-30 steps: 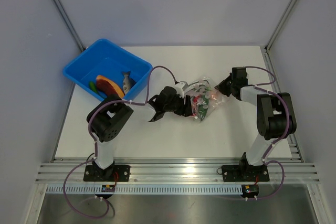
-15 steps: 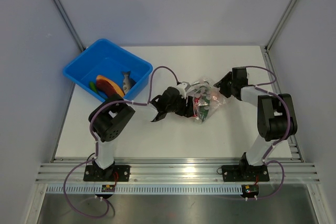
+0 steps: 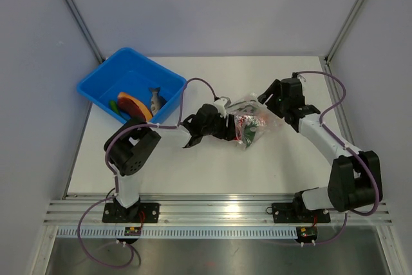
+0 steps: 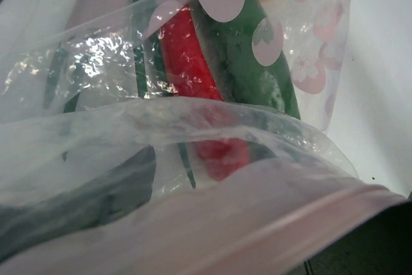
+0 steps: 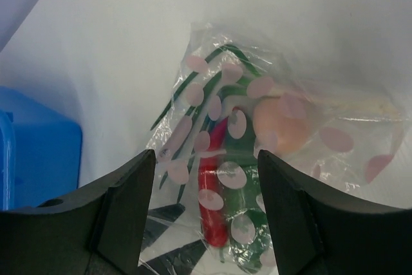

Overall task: Open the zip-top bag and remove the fake food
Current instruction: Pick up the fake vegetable from the zipper food storage bag.

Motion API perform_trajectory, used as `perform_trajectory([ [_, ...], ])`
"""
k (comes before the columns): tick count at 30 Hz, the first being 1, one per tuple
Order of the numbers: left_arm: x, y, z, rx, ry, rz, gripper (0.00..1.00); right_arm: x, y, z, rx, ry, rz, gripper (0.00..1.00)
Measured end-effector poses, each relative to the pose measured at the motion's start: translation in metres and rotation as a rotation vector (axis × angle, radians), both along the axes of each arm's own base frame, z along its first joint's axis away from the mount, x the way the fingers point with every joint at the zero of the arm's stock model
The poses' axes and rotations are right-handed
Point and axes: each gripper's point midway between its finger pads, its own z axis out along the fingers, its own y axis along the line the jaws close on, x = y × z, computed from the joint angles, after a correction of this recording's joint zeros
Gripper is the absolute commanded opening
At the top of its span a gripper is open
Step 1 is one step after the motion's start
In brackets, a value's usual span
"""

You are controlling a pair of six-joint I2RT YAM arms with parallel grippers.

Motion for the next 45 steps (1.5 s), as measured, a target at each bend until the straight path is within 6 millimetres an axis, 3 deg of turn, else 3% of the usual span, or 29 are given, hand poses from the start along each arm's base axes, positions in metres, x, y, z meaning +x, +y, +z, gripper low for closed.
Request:
perform_trajectory([
  [3, 0.002, 0.001, 0.005, -0.006, -0.01, 0.002, 0.63, -0.011, 0.0, -0.005, 0.004, 0.044, -0.011, 0.85],
  [14, 0.002, 0.001, 0.007, -0.008, -0.016, -0.006, 0.64, -0.056, -0.015, -0.045, 0.009, 0.169, -0.094, 0.86],
  [21, 0.001, 0.001, 0.007, -0.008, -0.015, -0.007, 0.64, -0.048, -0.002, -0.075, 0.051, 0.232, -0.081, 0.85],
  [25, 0.001, 0.002, 0.006, -0.006, -0.013, -0.007, 0.64, -0.045, 0.008, -0.081, 0.062, 0.238, -0.065, 0.84],
  [32, 0.001, 0.002, 0.006, -0.007, -0.014, -0.007, 0.66, -0.042, 0.021, -0.09, 0.073, 0.237, -0.047, 0.72],
  [45, 0.005, -0.002, -0.002, 0.021, -0.014, 0.003, 0.66, -0.048, 0.03, -0.104, 0.102, 0.242, -0.051, 0.26],
])
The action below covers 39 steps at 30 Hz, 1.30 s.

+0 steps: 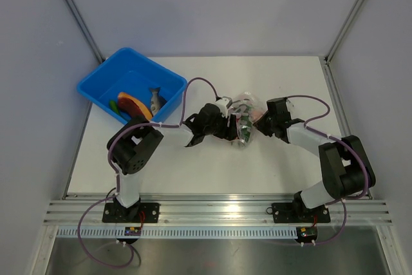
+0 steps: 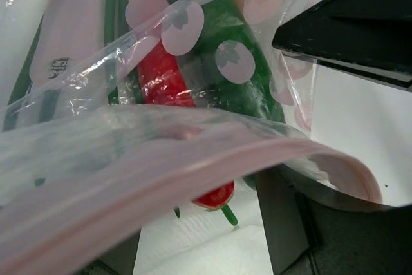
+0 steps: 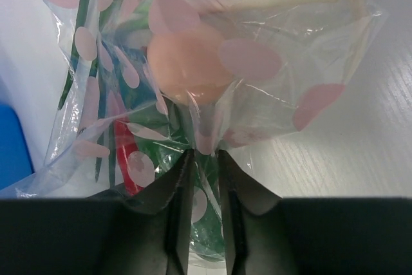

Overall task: Open the zip-top bag and remove the fake food
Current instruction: Pick up the fake vegetable from the zipper food storage bag.

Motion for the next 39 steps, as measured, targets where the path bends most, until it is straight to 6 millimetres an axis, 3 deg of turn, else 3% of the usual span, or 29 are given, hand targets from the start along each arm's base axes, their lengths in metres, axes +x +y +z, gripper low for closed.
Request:
perform_trajectory([
  [5, 0.004, 0.001, -0.007, 0.046, 0.003, 0.024, 0.65, -0.001, 0.002, 0.0, 0.001, 0.0, 0.005, 0.13],
  [14, 0.01, 0.004, -0.019, 0.112, 0.018, 0.048, 0.46, -0.001, 0.004, 0.0, 0.002, 0.0, 0.009, 0.03],
  [26, 0.009, 0.007, -0.021, 0.134, 0.02, 0.043, 0.43, -0.002, 0.0, -0.002, -0.014, 0.005, -0.015, 0.0],
  [39, 0.006, 0.022, -0.014, 0.235, 0.038, 0.024, 0.43, 0.005, -0.022, -0.008, -0.076, 0.014, -0.137, 0.0],
])
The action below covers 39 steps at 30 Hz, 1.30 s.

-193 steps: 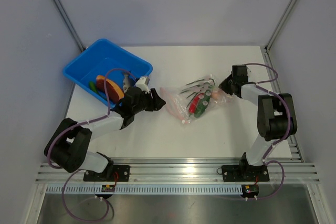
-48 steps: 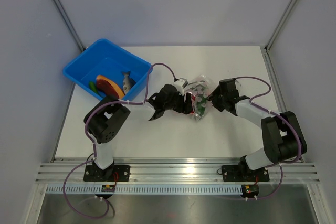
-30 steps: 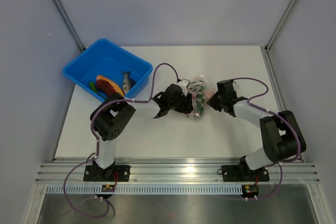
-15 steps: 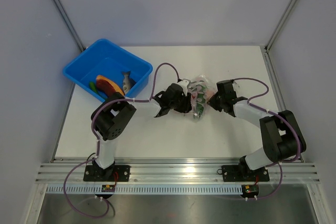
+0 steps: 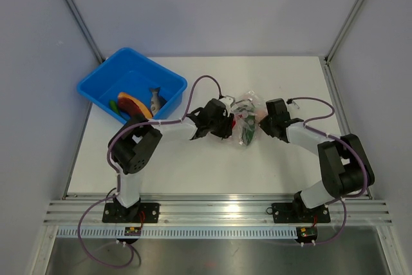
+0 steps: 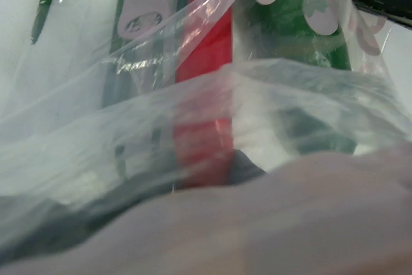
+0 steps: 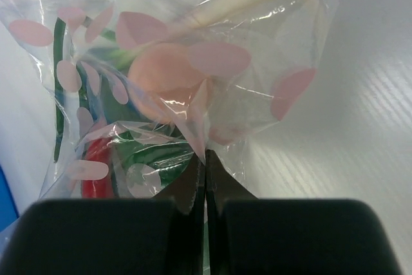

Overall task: Open the zip-top bag and remove the fake food
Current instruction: Pick up the fake vegetable from the zipper food storage bag.

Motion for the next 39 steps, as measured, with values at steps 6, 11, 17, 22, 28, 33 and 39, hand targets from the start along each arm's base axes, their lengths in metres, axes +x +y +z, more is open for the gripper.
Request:
perform_trajectory([
  [6, -0.006, 0.008, 0.012, 0.044, 0.006, -0.027, 0.44, -0.002, -0.022, 0.003, -0.004, -0.019, -0.087, 0.0],
  [11, -0.009, 0.017, 0.023, 0.076, -0.001, -0.036, 0.44, -0.002, -0.027, 0.003, -0.014, -0.024, -0.109, 0.0],
  [17, -0.005, 0.018, 0.039, 0.063, -0.042, -0.037, 0.59, -0.001, -0.028, 0.004, -0.016, -0.025, -0.113, 0.0],
  [22, 0.003, 0.009, 0.046, 0.022, -0.08, -0.043, 0.61, -0.001, -0.027, 0.004, -0.014, -0.026, -0.111, 0.0],
  [28, 0.011, -0.002, 0.045, -0.011, -0.118, -0.06, 0.62, 0.0, -0.024, 0.004, -0.003, -0.033, -0.099, 0.0],
  [33, 0.01, -0.011, 0.031, -0.042, -0.112, -0.094, 0.63, 0.001, -0.021, 0.005, 0.01, -0.038, -0.083, 0.0],
  [39, 0.008, -0.012, 0.012, -0.023, -0.085, -0.103, 0.63, -0.001, -0.019, 0.003, 0.016, -0.035, -0.07, 0.0],
])
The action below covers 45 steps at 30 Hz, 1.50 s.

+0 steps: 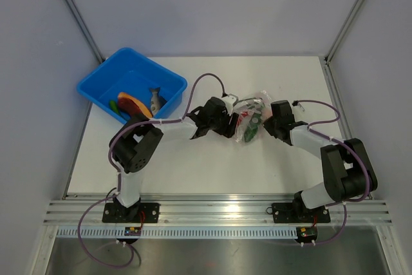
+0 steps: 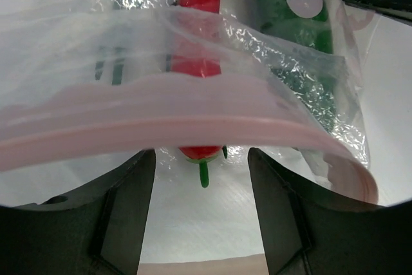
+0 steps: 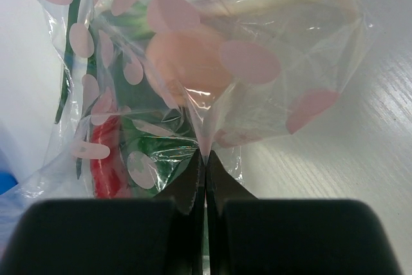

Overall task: Open the zip-top bag and remove the fake food
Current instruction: Pick up the fake vegetable from the zipper food storage bag.

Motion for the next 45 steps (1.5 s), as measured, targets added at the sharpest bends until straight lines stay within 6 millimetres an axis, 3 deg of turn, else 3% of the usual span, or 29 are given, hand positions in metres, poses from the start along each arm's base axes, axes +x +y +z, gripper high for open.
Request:
perform_trajectory([
  [7, 0.0, -0.002, -0.013, 0.026, 0.003, 0.004, 0.64, 0.0, 0.003, 0.0, 0.01, -0.005, 0.012, 0.0],
  [15, 0.002, -0.012, -0.009, 0.019, -0.048, 0.005, 0.64, 0.001, 0.009, 0.001, 0.04, -0.015, 0.036, 0.0],
  [20, 0.008, -0.019, -0.014, 0.032, -0.052, -0.003, 0.49, 0.001, 0.012, 0.002, 0.05, -0.017, 0.045, 0.0],
  [27, 0.013, -0.025, -0.018, 0.056, -0.035, -0.007, 0.35, 0.001, 0.012, 0.001, 0.052, -0.016, 0.042, 0.0],
  [34, 0.01, -0.021, -0.02, 0.086, -0.012, -0.007, 0.32, 0.0, 0.01, -0.008, 0.04, 0.013, 0.03, 0.0],
  [45, 0.005, 0.002, 0.002, 0.208, 0.033, 0.026, 0.31, 0.002, -0.001, -0.007, -0.005, 0.02, -0.019, 0.0],
])
